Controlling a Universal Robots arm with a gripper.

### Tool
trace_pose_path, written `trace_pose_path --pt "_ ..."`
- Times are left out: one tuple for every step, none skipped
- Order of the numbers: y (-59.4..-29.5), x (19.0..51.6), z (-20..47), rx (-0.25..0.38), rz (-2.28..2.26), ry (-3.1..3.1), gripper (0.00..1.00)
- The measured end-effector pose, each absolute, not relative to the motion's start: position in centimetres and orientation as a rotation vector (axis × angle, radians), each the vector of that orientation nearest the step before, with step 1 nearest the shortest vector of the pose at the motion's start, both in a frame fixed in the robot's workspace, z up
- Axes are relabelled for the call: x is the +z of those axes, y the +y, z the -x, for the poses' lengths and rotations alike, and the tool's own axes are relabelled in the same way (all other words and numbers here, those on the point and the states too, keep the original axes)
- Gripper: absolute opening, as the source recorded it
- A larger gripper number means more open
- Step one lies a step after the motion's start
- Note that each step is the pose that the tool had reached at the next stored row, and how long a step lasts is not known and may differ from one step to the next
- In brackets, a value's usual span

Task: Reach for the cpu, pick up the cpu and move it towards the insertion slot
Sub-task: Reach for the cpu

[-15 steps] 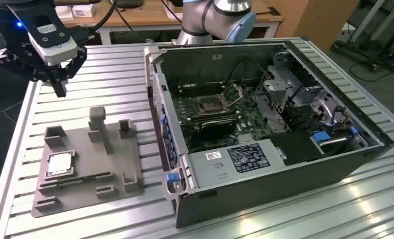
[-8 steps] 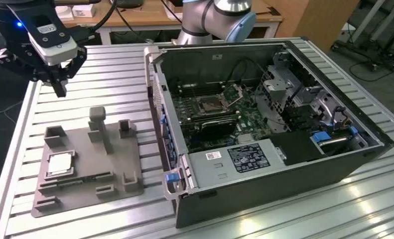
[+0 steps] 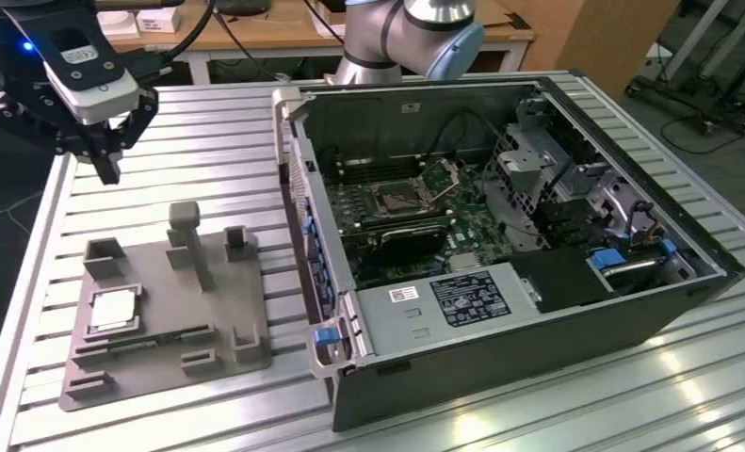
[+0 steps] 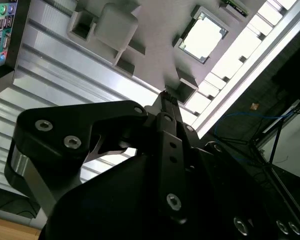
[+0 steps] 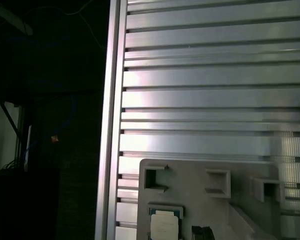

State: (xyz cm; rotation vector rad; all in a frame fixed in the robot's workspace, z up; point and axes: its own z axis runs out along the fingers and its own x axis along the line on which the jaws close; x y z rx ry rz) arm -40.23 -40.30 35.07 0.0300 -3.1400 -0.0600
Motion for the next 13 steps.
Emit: trace_pose_path --pt "-40.3 35.1 40.4 -0.06 -0.03 -3.14 0.11" --pt "-40.3 35.1 40.6 -0.06 -0.03 -3.14 0.11" --pt "-40.3 35.1 40.8 -0.06 -0.03 -3.14 0.11" --pt "-40.3 35.0 40.9 -0.06 -0.03 -3.14 0.11" --pt "-40.4 35.0 41.1 -0.06 -0.03 -3.14 0.11" --pt "-40.4 35.0 41.2 -0.06 -0.03 -3.14 0.11" --pt "-40.5 35.0 41.3 -0.06 -0.03 -3.14 0.11" --pt "-40.5 35.0 41.3 -0.06 -0.03 -3.14 0.11" --pt "-40.6 35.0 41.4 -0.06 -0.03 -3.14 0.11" --pt "-40.6 35.0 41.4 -0.06 -0.03 -3.14 0.11" --pt "-40.6 35.0 41.4 -0.06 -0.03 -3.14 0.11" --pt "-40.6 35.0 41.4 -0.06 -0.03 -3.14 0.11" --pt "-40.6 35.0 41.4 -0.06 -0.03 -3.14 0.11"
